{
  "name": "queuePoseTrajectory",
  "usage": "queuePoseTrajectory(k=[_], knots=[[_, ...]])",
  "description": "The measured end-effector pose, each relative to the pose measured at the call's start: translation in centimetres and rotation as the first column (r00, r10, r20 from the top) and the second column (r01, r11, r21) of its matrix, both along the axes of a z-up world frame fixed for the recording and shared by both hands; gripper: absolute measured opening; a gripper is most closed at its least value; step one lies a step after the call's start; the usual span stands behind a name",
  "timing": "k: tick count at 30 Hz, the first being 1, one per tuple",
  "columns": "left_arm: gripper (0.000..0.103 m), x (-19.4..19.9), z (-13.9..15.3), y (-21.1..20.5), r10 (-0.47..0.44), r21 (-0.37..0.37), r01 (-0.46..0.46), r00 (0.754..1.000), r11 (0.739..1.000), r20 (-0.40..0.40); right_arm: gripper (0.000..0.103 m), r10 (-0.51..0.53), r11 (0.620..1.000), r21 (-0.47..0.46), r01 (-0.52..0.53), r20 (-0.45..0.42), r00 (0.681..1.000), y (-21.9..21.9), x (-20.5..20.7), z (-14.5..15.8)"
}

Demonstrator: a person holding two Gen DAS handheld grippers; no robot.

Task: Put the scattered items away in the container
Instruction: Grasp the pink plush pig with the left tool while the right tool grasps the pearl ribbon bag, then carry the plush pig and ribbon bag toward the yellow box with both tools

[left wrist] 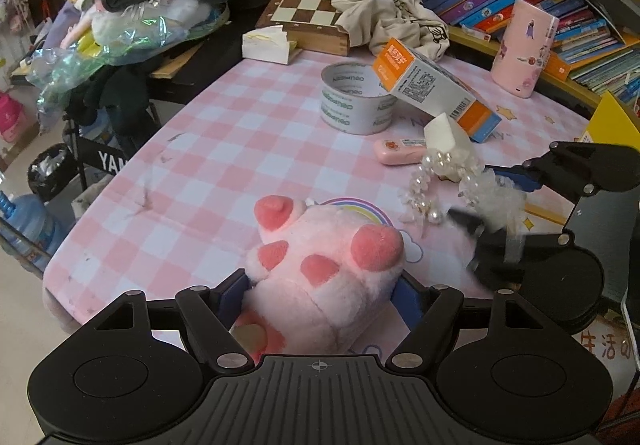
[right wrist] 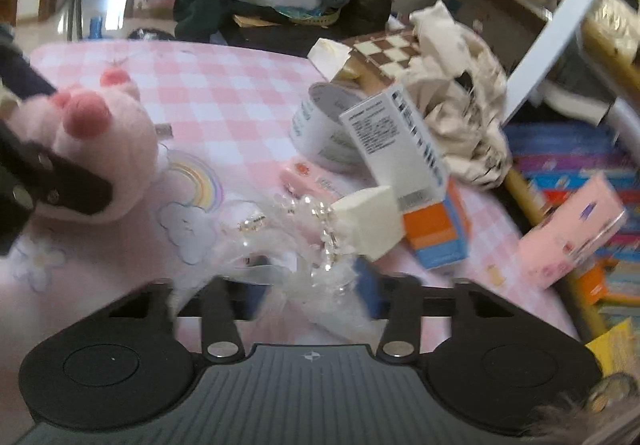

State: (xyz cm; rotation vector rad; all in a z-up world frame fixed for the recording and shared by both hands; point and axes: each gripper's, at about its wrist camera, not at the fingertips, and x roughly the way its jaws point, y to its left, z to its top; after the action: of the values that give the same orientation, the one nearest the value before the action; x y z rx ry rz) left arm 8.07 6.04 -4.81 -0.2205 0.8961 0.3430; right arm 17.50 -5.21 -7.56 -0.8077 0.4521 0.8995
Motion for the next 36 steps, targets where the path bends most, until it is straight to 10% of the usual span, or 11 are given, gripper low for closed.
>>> queuePoseTrajectory(k=[13,36], knots=[[0.071,1.0,0.0,0.5,-0.045,-0.032,0.046,0.999,0.998,0.018,0.022,-0.093,0.98,0.149,0.131,-0.237,0.967,-3.6,0.3,3.6],[0.068,-0.9,1.3,0.9,-0.111,-0.092,0.124,0.985,0.988,0.13,0.023,-0.226,0.948,0.158,0.277,-0.28,0.933,-5.6,-2.6,5.3]])
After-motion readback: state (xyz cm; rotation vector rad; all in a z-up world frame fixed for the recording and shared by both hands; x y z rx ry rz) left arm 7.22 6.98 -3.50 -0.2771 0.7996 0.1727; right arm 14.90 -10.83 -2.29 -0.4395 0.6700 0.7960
